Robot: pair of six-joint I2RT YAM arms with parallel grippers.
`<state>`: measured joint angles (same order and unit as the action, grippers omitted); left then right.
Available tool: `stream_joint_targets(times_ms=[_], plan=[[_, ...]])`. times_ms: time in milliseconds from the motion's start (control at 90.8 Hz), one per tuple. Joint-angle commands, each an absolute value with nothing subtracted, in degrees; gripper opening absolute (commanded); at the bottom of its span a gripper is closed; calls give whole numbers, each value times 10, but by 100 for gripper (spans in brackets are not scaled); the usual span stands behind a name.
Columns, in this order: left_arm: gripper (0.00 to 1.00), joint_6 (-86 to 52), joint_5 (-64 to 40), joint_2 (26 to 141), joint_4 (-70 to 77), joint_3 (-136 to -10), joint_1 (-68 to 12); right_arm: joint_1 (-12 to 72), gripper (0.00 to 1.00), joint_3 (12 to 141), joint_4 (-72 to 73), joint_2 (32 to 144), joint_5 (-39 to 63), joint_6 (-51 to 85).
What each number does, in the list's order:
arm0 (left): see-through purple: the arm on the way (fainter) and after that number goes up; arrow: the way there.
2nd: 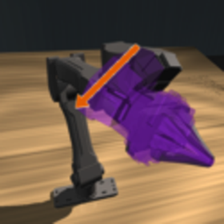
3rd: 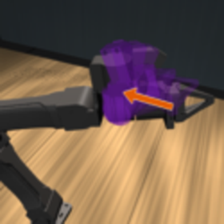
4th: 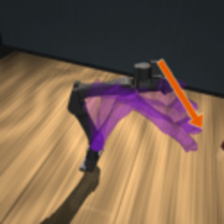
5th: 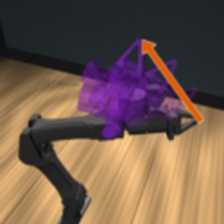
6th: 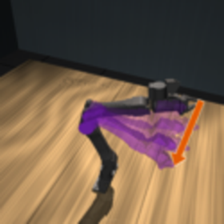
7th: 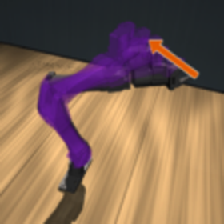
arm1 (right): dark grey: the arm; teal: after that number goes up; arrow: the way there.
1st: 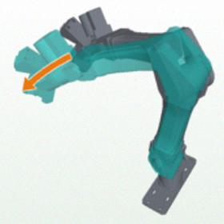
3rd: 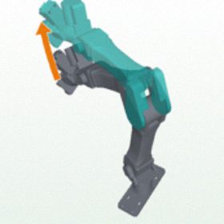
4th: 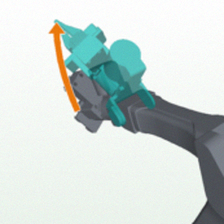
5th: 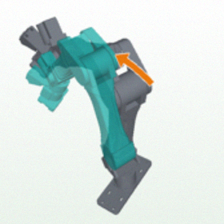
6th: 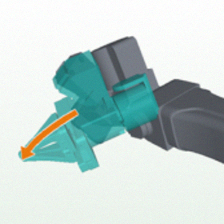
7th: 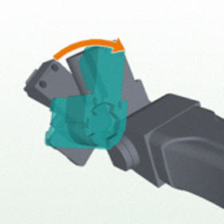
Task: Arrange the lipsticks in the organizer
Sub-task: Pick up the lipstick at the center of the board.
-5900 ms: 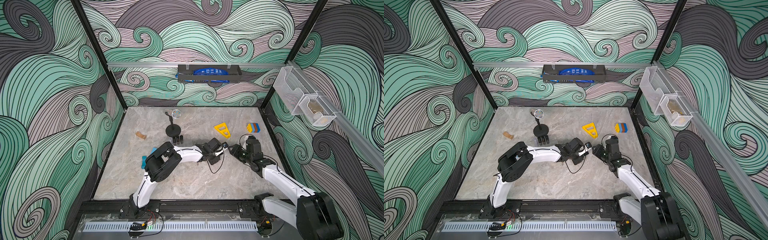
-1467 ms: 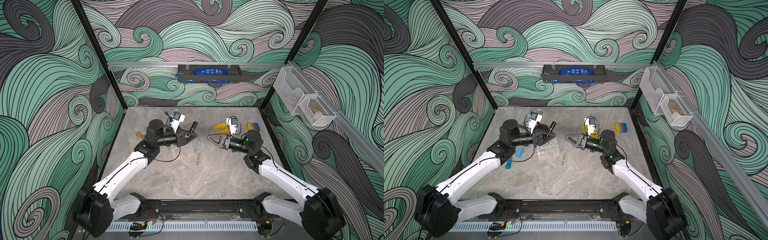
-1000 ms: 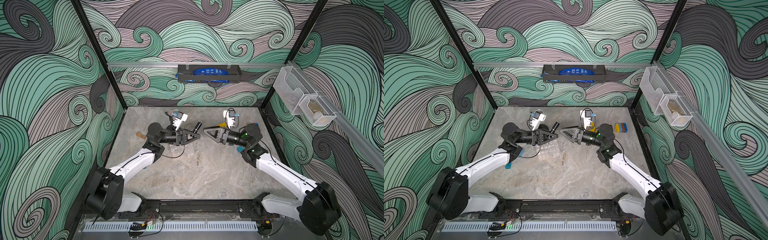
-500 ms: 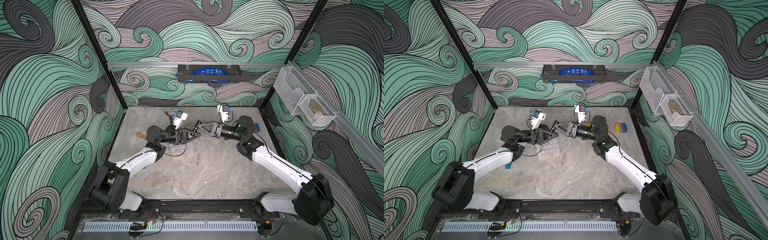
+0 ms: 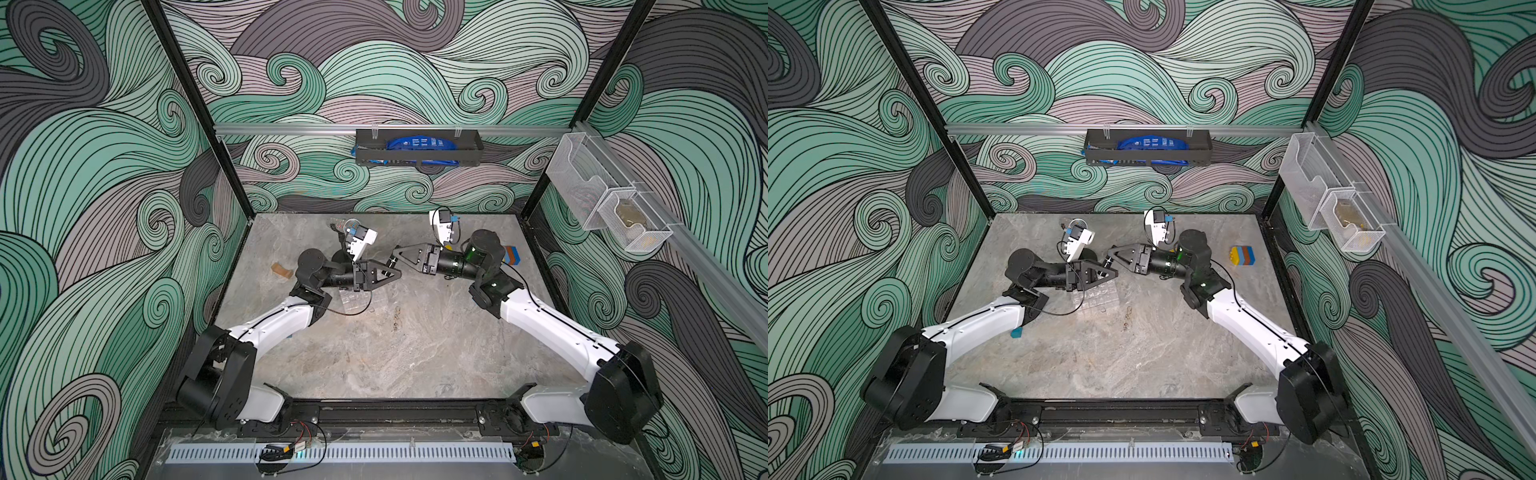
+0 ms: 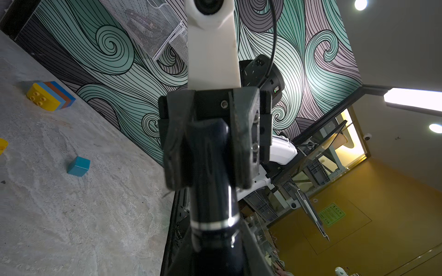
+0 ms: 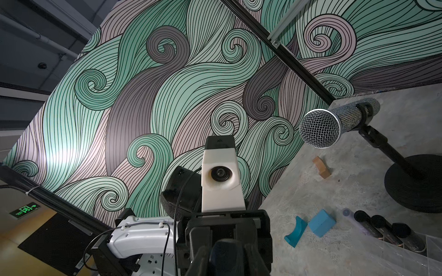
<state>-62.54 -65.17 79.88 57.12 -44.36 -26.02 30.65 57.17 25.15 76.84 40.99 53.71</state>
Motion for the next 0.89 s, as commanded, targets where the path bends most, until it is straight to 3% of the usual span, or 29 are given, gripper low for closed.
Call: stream_joint_targets(times_ms=[0, 99, 231, 308, 396, 561, 704, 881], plan=[[11, -582, -659, 771, 534, -452, -264, 310, 20, 583, 247, 777, 402, 541], [37, -538, -647, 754, 466, -454, -263, 310, 16, 579, 240, 780, 387, 545], [56, -387, -592, 693, 236, -466, -253, 308, 13, 578, 234, 784, 365, 551], [58, -256, -502, 656, 33, -496, -251, 301, 11, 577, 214, 786, 334, 546], [59, -169, -330, 620, -127, -528, -249, 296, 7, 577, 161, 784, 229, 519], [59, -116, -65, 566, -193, -512, -242, 351, 3, 555, 139, 788, -24, 443], [59, -130, 29, 533, -182, -471, -228, 435, 2, 522, 253, 827, -199, 325], [59, -145, 68, 508, -170, -436, -213, 491, 0, 509, 406, 920, -262, 194]])
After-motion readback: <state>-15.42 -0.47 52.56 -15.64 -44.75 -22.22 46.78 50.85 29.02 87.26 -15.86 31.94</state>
